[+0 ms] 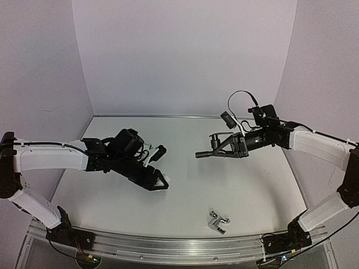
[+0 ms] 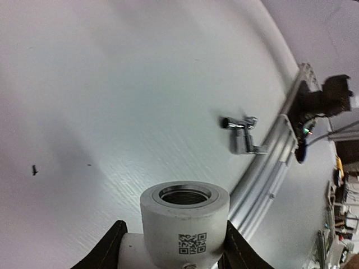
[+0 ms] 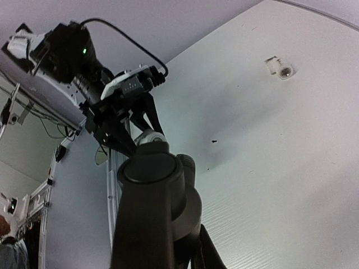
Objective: Install the water faucets
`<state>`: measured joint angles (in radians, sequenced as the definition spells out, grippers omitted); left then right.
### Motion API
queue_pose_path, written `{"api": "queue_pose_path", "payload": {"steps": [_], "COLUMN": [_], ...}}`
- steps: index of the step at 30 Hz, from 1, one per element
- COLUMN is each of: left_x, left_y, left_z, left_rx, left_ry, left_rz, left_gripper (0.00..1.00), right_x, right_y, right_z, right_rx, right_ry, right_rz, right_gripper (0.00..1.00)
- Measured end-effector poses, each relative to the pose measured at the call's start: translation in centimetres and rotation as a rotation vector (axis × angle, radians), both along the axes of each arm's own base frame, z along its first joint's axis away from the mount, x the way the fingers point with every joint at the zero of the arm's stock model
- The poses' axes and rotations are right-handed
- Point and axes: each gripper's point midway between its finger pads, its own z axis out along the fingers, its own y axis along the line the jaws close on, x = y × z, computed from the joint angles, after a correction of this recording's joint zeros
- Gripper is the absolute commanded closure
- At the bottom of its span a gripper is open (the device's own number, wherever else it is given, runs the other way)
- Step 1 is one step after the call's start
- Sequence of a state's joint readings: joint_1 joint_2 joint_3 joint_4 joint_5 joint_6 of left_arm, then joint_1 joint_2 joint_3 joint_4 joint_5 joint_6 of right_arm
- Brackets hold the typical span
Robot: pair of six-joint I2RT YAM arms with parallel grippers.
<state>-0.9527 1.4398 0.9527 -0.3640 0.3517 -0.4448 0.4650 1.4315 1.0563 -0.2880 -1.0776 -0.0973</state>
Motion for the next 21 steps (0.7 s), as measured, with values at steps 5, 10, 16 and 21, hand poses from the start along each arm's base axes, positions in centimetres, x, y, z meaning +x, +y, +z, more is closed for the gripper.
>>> {"api": "queue_pose_path", "payload": {"steps": [5, 10, 16, 21], "left_x": [-3.3, -6.3, -8.5, -9.8], "left_y": [-1.3, -1.8, -1.9, -1.8], "left_z": [3.2, 5.5, 8.0, 10.4], "left_rx": [-0.155, -0.273, -0.388, -0.494], "left_ry": [0.04, 0.103, 0.153, 0.174], "left_rz": [-0.201, -0.361, -0.477, -0.554], "left_gripper": [0.67, 0.68, 0.68, 0.66], "right_x": [-3.7, -8.8, -9.6, -9.9], "right_y": [1.5, 3.8, 3.2, 3.8], "right_z": [1.8, 4.2, 3.3, 5.4], "right_rx": [-0.048, -0.063, -0.127, -0.12], "right_ry": [-0.146, -0.318, -0.39, -0.504], "right_rz": [0.195, 0.438, 0.494, 0.521], "right_gripper": [1.0, 1.0, 1.0, 1.0]}}
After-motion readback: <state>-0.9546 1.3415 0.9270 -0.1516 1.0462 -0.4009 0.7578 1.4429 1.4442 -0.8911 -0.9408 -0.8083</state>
